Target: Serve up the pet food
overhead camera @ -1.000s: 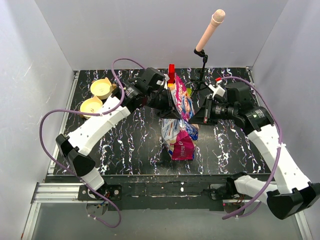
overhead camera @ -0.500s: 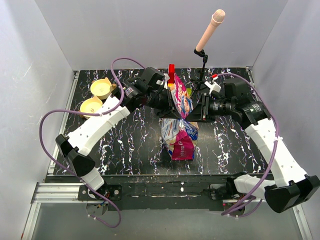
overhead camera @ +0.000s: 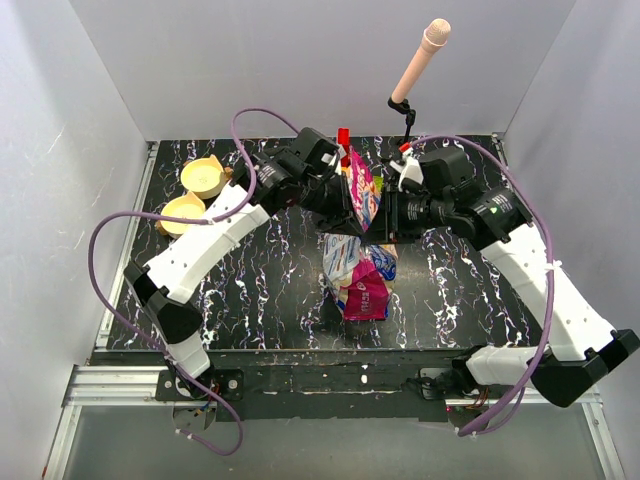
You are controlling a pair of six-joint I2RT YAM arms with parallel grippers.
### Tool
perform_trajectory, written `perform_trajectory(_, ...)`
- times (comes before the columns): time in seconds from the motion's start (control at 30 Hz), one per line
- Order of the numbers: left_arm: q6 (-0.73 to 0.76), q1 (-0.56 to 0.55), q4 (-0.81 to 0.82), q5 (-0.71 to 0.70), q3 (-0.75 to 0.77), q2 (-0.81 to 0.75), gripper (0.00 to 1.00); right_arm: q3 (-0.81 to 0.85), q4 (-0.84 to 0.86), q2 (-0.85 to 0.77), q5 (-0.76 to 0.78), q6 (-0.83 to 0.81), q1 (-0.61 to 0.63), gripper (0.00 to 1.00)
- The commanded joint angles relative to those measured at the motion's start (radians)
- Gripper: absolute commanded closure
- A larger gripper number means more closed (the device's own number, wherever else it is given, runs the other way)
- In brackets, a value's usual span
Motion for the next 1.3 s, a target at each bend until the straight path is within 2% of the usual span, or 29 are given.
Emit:
perform_trajectory(0.0,0.039,-0.012,-0.028,-0.022,0.101,0.02,1.0,0.068,-0.089,0.001,0.148,-0.024,0.059,0.7)
perform_trajectory(0.07,0.045,-0.018,-0.042,-0.027,0.122,0.033,1.0,0.076,-0.103,0.009,0.163,-0.026,0.07,0.73)
perform_trajectory(0.17,0.048,-0.022,-0.056,-0.036,0.136,0.04,1.0,0.096,-0.142,0.026,0.201,-0.032,0.094,0.85)
perform_trajectory(0.23,0.045,-0.021,-0.06,-0.045,0.135,0.035,1.0,0.093,-0.145,0.021,0.204,-0.032,0.102,0.9)
perform_trajectory(0.3,0.046,-0.022,-0.062,-0.047,0.133,0.032,1.0,0.087,-0.142,0.013,0.194,-0.029,0.102,0.89)
perform_trajectory(0.43,0.048,-0.021,-0.063,-0.045,0.136,0.033,1.0,0.076,-0.143,-0.003,0.168,-0.029,0.102,0.81)
perform_trajectory(0.83,0.039,-0.021,-0.042,-0.036,0.082,-0.003,1.0,-0.054,-0.048,-0.088,0.01,-0.055,0.101,0.77)
perform_trajectory(0.97,0.03,-0.021,-0.033,-0.039,0.063,-0.017,1.0,-0.094,-0.011,-0.109,0.013,-0.042,0.096,0.99)
perform_trajectory(1.13,0.023,-0.021,-0.069,-0.048,0.056,-0.022,1.0,-0.133,0.042,-0.125,0.02,-0.001,0.075,0.99)
perform_trajectory(1.17,0.022,-0.021,-0.07,-0.045,0.05,-0.026,1.0,-0.139,0.053,-0.128,0.019,0.004,0.067,0.91)
perform_trajectory(1.27,0.017,-0.022,-0.056,-0.044,0.035,-0.04,1.0,-0.165,0.095,-0.14,-0.03,0.025,0.036,0.86)
